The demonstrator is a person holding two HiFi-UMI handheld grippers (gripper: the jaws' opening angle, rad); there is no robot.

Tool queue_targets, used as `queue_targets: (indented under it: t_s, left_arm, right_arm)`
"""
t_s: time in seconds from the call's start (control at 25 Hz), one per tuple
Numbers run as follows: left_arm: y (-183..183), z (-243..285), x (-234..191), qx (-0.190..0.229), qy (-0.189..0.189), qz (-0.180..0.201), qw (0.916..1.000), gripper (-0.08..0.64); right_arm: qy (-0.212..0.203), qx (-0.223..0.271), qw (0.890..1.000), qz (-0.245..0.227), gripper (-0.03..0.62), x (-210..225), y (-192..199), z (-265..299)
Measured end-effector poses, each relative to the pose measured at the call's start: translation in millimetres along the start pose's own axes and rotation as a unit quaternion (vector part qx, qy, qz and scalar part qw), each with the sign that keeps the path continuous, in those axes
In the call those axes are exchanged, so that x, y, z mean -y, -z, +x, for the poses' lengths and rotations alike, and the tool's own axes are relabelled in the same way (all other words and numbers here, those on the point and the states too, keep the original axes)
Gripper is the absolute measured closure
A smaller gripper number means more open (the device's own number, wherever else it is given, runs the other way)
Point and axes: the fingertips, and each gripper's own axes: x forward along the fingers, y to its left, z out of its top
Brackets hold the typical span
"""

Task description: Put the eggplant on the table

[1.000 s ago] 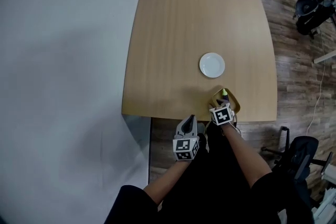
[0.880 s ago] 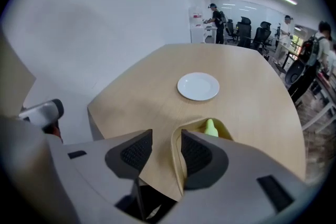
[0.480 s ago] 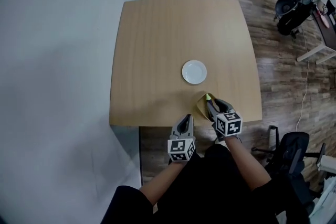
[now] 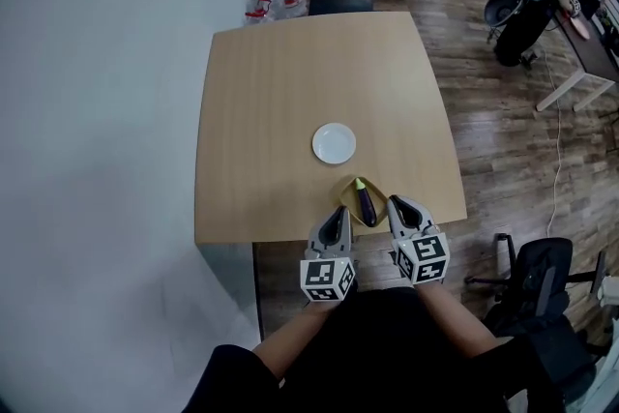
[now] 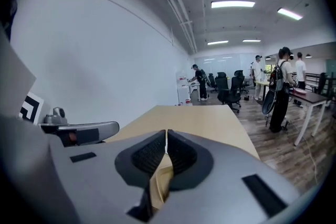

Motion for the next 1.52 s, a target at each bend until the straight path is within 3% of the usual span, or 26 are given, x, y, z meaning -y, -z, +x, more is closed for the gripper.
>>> queue_targets:
  t_s: [0.24,0.48,0.8,1.12,1.52]
  left_arm:
    - [-24,1,48,0.025,0.024,0.051,0.9981,0.537]
    - [-33,-5,58,0.046,-0.023,0.072,0.9961,0.537]
    - [-38,-14,65,0.033,-0.028,0.089,0.9951,0.537]
    - [-47,-26,55,0.056,-0.044,0.097,0.9928,0.537]
    - [-43,-28,43,0.054,-0.037,0.085,0.9943,0.537]
  right_arm:
    - [0.003,0.044,0.999,0.002,0.532,19,-20,-41]
    - [0.039,0.067,0.997,-0.009,0.531,47,-29,-73]
    - [0.027,0.079,0.997,0.002,0.532,49,-32,-85]
    - [0.018,0.080,0.997,-0.007,0.532,36,-31,-81]
    - [0.022,0.086,0.995,-0.039,0.532,18,-32,-77]
